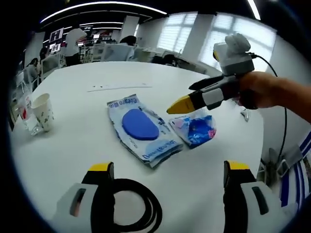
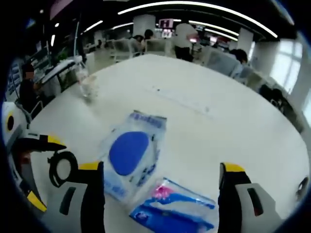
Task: Arrange the tabletop items into an orderly group along one side of the table until the central work area is clear of visible clutter.
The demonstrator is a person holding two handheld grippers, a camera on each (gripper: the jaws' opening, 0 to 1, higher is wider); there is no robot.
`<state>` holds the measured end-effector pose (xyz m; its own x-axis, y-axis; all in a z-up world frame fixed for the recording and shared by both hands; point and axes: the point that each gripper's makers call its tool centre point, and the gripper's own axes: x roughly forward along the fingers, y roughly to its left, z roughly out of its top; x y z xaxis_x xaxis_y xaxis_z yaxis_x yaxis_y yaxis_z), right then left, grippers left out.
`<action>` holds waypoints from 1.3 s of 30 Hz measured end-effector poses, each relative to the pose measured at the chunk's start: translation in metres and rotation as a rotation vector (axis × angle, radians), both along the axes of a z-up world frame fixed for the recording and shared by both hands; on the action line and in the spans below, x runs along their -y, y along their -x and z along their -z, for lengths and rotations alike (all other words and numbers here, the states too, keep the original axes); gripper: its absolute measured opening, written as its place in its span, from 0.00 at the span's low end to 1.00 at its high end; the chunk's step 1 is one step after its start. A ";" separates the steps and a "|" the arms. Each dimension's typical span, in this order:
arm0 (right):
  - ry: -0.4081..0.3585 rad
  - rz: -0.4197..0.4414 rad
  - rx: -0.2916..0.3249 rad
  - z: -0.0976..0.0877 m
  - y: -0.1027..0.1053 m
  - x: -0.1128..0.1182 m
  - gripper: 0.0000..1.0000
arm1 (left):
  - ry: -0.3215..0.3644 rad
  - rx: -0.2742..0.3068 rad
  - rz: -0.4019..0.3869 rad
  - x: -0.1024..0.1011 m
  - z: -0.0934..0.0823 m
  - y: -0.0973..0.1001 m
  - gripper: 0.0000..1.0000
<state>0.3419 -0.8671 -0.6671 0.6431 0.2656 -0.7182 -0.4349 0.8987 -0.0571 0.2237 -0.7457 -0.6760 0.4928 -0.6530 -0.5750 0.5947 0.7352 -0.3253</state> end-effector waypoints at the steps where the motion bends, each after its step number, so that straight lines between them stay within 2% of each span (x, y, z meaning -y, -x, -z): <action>1: 0.001 -0.011 -0.001 -0.001 -0.003 -0.001 0.97 | 0.010 -0.008 -0.002 0.003 0.000 0.001 0.96; 6: 0.032 -0.050 0.000 -0.004 -0.014 -0.004 0.98 | 0.019 -0.034 0.002 0.011 0.000 0.004 0.96; 13: 0.065 -0.111 -0.007 -0.004 -0.031 -0.009 0.99 | 0.080 -0.098 -0.043 0.020 -0.001 0.006 0.95; 19: 0.107 -0.179 -0.019 -0.001 -0.041 -0.018 0.99 | 0.099 -0.113 -0.062 0.023 0.000 0.004 0.95; 21: 0.103 -0.211 0.004 -0.004 -0.047 -0.024 1.00 | 0.102 -0.121 -0.072 0.023 0.000 0.003 0.95; 31: 0.183 -0.318 -0.030 0.005 -0.066 -0.033 1.00 | 0.152 -0.185 -0.131 0.025 0.001 -0.001 0.94; 39: 0.200 -0.390 -0.068 0.018 -0.075 -0.041 0.98 | 0.183 -0.240 -0.159 0.031 0.004 -0.002 0.93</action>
